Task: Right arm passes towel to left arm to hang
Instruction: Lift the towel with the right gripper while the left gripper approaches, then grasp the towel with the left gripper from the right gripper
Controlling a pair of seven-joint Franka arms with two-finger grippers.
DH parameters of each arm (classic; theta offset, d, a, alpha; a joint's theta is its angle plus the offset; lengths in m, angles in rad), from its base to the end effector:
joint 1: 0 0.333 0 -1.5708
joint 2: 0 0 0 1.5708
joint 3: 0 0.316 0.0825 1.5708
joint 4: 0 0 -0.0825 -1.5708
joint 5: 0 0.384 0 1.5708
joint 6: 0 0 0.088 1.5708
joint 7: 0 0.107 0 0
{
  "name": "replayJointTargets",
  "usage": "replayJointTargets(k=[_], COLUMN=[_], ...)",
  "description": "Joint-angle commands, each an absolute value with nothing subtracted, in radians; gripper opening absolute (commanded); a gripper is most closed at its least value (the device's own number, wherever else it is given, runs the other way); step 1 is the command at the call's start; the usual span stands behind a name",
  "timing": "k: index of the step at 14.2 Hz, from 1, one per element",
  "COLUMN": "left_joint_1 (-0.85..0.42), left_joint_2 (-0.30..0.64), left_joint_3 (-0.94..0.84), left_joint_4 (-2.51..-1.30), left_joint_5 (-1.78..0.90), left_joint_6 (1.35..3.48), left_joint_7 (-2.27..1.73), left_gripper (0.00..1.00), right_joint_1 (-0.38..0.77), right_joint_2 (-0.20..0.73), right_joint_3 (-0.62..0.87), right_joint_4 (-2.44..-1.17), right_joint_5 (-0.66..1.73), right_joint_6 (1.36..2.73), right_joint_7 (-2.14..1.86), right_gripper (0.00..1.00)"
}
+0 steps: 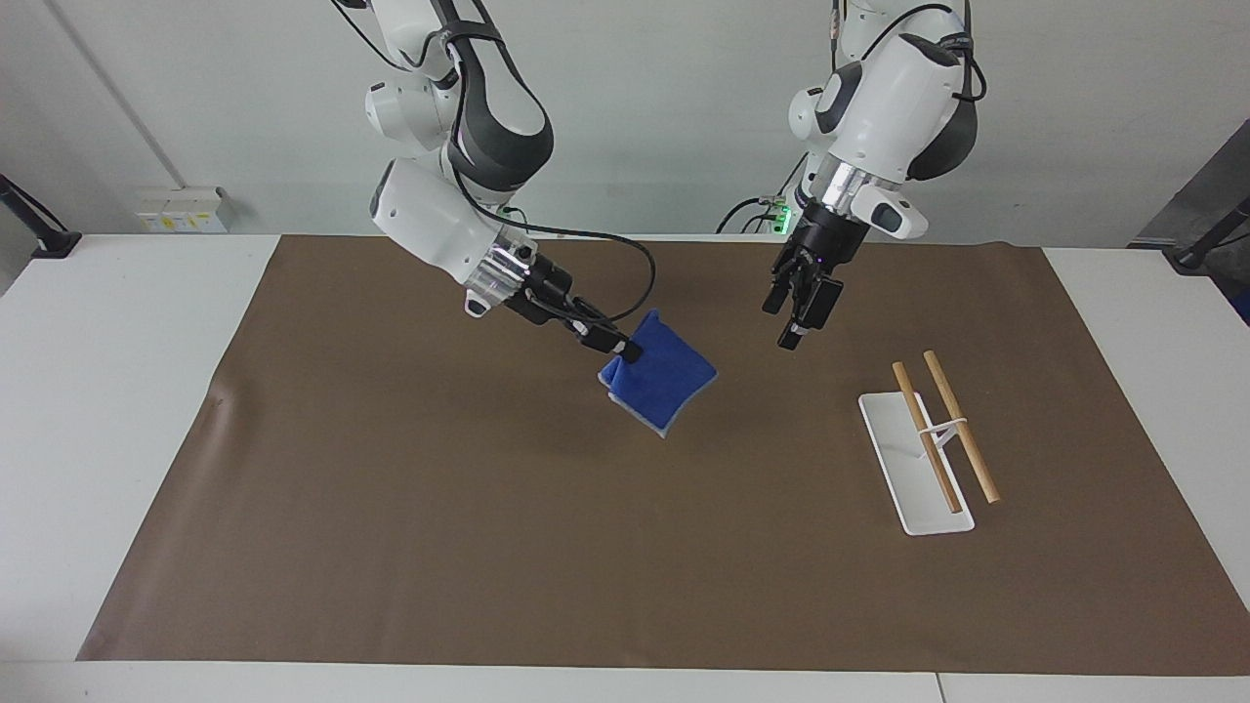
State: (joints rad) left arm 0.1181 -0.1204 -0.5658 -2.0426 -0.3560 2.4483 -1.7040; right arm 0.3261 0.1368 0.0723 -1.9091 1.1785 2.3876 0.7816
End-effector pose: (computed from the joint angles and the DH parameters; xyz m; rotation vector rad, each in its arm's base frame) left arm 0.5058 -0.2561 0.5426 1.9286 1.7231 0.0536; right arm 0.5738 0.2487 0.4665 -1.8250 1.1988 0.3284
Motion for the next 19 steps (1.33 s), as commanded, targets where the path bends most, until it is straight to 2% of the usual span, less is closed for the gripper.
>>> replayJointTargets(k=[1,4,10,12,13,15,16,19], left_joint_1=[0.114,0.107,0.112,0.112,0.112,0.113,0.114,0.117], left_joint_2=[-0.118,-0.080,-0.008,-0.006,-0.006,-0.006,-0.005,0.000], left_joint_3=[-0.600,-0.618,-0.617,-0.617,-0.617,-0.617,-0.617,-0.617], left_joint_4=[-2.088,-2.089,-2.085,-2.083,-2.085,-2.085,-2.082,-2.082], left_joint_5=[-0.377,-0.377,-0.374,-0.370,-0.371,-0.371,-0.373,-0.373], left_joint_6=[2.536,2.597,2.710,2.712,2.711,2.707,2.704,2.700], left_joint_7=[-1.764,-1.781,-1.756,-1.700,-1.643,-1.451,-1.355,-1.324], left_gripper=[1.00,1.00,1.00,0.81,0.64,0.39,0.29,0.10], right_joint_1=[0.388,0.423,0.426,0.426,0.426,0.426,0.426,0.426], right_joint_2=[0.133,0.138,0.138,0.138,0.138,0.138,0.138,0.138], right_joint_3=[0.075,0.075,0.077,0.077,0.077,0.075,0.075,0.075], right_joint_4=[-1.940,-1.939,-1.934,-1.933,-1.933,-1.934,-1.934,-1.934], right_joint_5=[1.288,1.351,1.393,1.394,1.393,1.394,1.394,1.394], right_joint_6=[2.495,2.542,2.543,2.542,2.542,2.542,2.542,2.542], right_joint_7=[0.802,0.804,0.801,0.799,0.798,0.796,0.796,0.795], right_gripper=[0.00,0.00,0.00,0.00,0.00,0.00,0.00,0.00])
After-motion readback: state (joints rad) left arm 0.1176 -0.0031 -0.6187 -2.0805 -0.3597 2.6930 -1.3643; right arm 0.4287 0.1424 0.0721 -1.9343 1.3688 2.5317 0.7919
